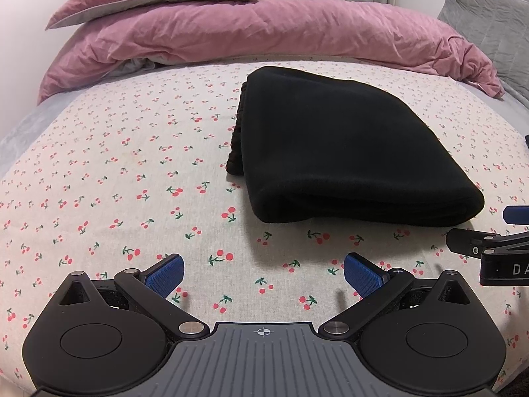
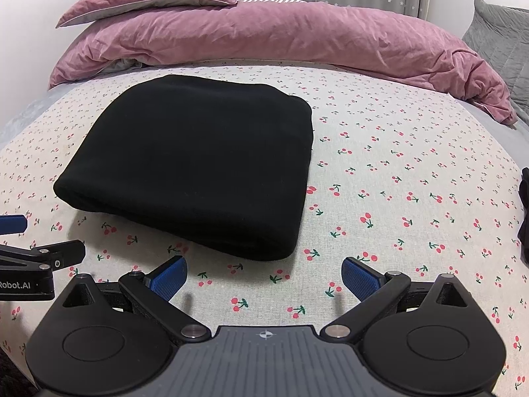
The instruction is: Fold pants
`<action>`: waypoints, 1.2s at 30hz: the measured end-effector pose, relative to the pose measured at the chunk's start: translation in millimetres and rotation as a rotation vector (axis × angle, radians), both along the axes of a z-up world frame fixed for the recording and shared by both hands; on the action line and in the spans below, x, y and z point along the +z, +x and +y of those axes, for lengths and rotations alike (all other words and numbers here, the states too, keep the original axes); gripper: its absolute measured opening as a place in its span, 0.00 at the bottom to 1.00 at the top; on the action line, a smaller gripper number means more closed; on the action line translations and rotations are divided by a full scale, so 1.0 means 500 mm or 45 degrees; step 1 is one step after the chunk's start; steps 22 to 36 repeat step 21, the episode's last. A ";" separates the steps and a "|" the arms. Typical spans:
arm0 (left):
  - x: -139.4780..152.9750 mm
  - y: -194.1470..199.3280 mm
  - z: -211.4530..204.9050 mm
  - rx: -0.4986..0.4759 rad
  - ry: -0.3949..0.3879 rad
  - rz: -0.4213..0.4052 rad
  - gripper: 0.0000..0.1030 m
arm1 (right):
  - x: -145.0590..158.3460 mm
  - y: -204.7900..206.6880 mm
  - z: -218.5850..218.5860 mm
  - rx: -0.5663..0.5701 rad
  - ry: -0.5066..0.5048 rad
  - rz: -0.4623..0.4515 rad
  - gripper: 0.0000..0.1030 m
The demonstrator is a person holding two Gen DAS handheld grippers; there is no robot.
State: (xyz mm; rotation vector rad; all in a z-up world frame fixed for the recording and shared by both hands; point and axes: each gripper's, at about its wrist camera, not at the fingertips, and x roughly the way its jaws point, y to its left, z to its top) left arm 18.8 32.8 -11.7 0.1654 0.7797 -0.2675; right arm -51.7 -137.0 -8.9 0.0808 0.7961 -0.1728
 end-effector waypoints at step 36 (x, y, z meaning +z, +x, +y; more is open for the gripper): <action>0.009 0.005 0.024 0.019 -0.030 0.000 1.00 | 0.010 -0.003 -0.002 0.000 -0.007 -0.030 0.97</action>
